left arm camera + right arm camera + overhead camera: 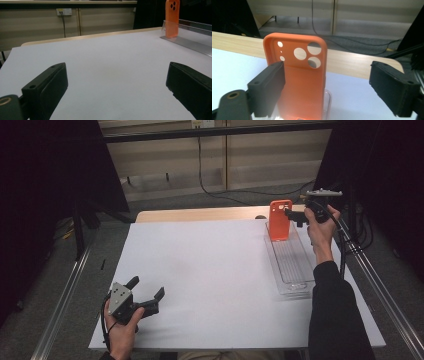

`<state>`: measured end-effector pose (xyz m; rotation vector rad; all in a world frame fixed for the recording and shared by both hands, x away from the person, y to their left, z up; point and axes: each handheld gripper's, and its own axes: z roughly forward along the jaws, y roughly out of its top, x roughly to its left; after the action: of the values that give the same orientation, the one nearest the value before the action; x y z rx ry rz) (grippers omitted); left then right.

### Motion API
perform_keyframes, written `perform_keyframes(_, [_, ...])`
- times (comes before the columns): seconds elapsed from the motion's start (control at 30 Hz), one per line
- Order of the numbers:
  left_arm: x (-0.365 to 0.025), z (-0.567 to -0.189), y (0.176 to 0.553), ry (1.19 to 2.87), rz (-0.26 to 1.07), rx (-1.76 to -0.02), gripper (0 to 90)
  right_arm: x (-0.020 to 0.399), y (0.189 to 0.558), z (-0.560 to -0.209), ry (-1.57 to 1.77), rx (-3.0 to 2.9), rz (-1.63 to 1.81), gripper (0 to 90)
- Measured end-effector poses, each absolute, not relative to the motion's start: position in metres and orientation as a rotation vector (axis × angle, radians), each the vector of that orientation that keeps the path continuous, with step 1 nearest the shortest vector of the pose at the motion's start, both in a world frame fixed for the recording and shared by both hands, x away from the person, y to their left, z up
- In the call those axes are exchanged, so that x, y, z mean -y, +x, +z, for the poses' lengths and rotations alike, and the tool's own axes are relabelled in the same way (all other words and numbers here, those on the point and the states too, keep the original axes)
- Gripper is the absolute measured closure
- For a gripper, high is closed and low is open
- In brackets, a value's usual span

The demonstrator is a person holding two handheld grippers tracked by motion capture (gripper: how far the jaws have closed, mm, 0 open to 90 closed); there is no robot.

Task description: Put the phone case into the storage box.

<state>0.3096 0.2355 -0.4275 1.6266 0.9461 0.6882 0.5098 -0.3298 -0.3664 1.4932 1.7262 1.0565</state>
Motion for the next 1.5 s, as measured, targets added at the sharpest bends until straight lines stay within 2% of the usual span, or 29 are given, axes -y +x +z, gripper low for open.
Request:
perform_keyframes(0.13, [-0.236,-0.427,0.308,1.619,0.709,-0.948,3.8,0.328,0.506,-0.368,1.47,-1.711,1.091,8.0])
perform_keyframes(0.37, [-0.238,-0.427,0.307,1.613,0.707,-0.947,3.9,0.325,0.497,-0.369,1.432,-1.667,1.091,5.3])
perform_keyframes(0.93, [-0.241,-0.425,0.304,1.597,0.712,-0.947,3.9,0.318,0.468,-0.375,1.375,-1.563,1.151,8.8])
perform_keyframes(1.17, [-0.241,-0.425,0.303,1.594,0.713,-0.952,3.9,0.316,0.451,-0.372,1.317,-1.556,1.188,1.0])
perform_keyframes(1.5, [-0.241,-0.425,0.302,1.585,0.709,-0.953,3.9,0.31,0.429,-0.366,1.27,-1.529,1.237,0.0])
